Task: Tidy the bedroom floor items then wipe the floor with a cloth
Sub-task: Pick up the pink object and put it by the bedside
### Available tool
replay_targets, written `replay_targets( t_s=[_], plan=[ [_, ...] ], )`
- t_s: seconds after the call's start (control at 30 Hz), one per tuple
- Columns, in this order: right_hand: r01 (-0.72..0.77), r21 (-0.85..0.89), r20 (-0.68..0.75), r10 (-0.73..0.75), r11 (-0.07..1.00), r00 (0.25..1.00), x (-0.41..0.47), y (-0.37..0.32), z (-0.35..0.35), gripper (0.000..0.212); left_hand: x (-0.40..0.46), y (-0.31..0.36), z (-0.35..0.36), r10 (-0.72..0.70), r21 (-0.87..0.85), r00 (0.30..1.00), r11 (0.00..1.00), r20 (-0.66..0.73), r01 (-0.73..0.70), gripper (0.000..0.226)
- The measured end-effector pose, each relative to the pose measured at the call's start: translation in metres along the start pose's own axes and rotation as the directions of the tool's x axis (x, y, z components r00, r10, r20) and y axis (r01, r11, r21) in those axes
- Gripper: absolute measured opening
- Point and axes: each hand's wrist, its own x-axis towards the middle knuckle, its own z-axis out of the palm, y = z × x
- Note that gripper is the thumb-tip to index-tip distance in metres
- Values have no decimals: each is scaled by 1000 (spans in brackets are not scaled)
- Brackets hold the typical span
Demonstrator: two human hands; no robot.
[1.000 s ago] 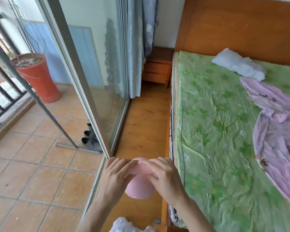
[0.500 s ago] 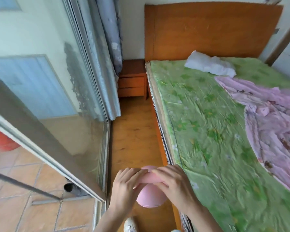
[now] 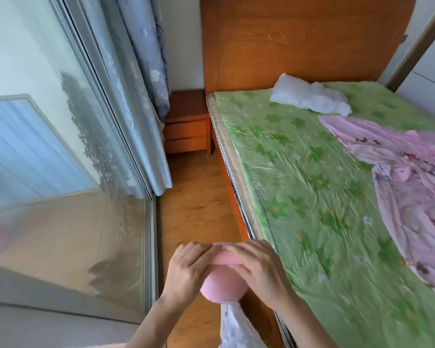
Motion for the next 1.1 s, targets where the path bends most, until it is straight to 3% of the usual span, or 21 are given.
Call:
replay_targets(
  t_s=[0.2,0.6,0.8,1.1],
  plan=[
    [59,-28,-63,-61,998,996,67,51,26,30,49,-67,32,44,35,998,998,37,-45,25],
    [171,-2,-25,-171,985,985,243,158,39,33,182,-177,89,-85,84,996,993,-41,88,25],
    [149,6,-52,-149,989,988,318,202,50,31,247,-233,115,-96,81,994,992,-49,100,20],
    [75,4,-43,-74,997,996,429,259,100,28,319,-354,150,-78,77,995,994,59,73,24]
  ],
)
